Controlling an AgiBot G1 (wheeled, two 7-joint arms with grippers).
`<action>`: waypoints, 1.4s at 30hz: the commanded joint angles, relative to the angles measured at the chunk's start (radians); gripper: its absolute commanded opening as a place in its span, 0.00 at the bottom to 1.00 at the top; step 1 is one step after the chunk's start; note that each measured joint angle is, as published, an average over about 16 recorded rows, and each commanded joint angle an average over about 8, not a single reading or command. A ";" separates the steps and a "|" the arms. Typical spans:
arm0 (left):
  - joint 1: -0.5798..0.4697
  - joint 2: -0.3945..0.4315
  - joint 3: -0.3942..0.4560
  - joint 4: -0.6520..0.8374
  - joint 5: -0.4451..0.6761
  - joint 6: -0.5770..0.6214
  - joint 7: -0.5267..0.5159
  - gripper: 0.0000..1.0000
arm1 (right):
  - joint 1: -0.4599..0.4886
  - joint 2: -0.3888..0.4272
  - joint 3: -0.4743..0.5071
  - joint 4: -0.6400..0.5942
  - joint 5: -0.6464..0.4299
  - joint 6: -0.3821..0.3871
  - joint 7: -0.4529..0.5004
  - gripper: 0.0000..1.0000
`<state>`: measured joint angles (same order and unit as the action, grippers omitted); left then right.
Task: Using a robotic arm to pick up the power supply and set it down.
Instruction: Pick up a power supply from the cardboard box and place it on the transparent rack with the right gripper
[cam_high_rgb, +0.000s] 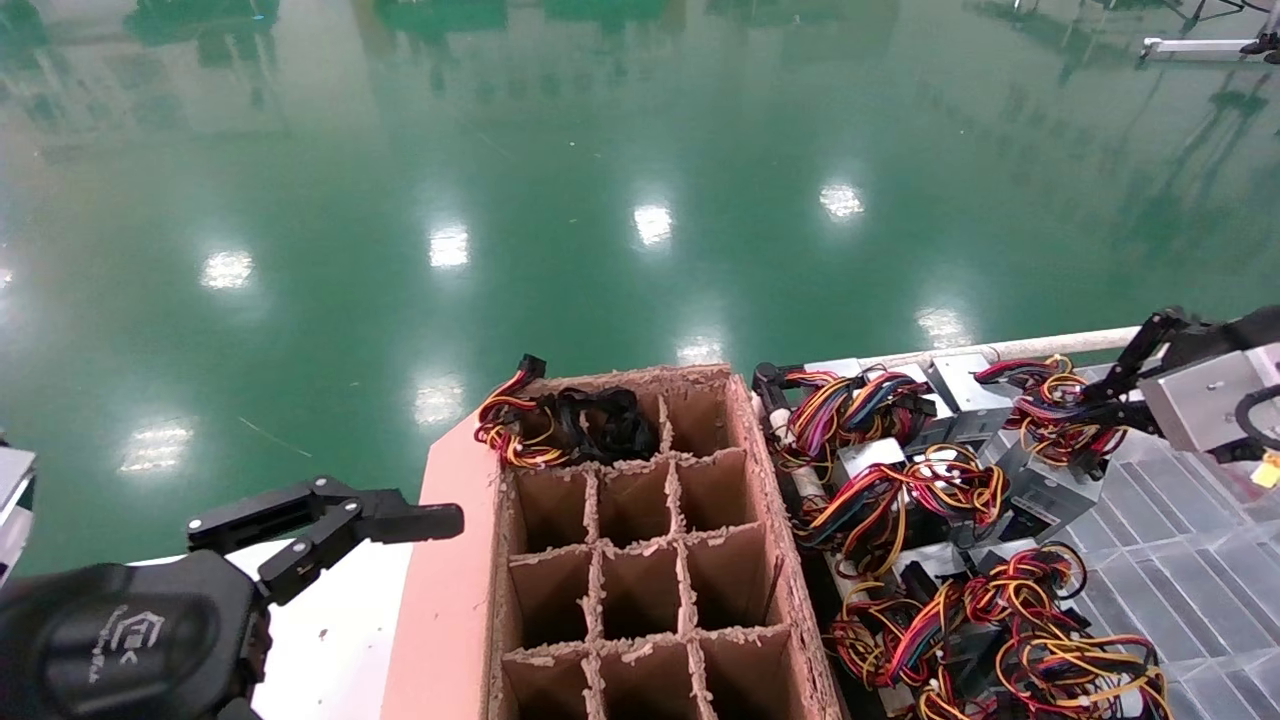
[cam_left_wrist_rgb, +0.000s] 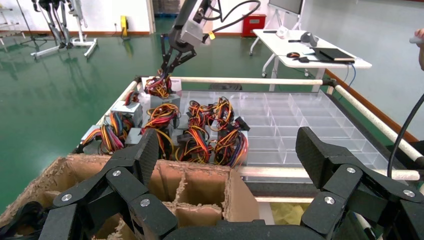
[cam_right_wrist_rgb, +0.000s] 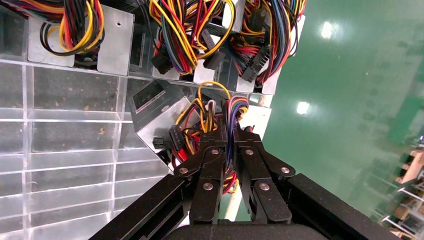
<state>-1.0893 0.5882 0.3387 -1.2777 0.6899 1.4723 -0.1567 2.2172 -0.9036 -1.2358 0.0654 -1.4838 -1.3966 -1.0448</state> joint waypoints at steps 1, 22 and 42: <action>0.000 0.000 0.000 0.000 0.000 0.000 0.000 1.00 | 0.001 -0.010 -0.002 -0.004 -0.003 0.002 -0.012 0.00; 0.000 0.000 0.001 0.000 0.000 0.000 0.000 1.00 | 0.037 -0.057 -0.007 -0.027 -0.012 0.059 -0.098 0.00; 0.000 0.000 0.001 0.000 -0.001 0.000 0.000 1.00 | -0.005 -0.036 0.004 -0.071 0.004 0.015 -0.127 0.00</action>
<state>-1.0895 0.5879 0.3397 -1.2777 0.6893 1.4719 -0.1562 2.2074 -0.9383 -1.2296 -0.0072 -1.4767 -1.3757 -1.1686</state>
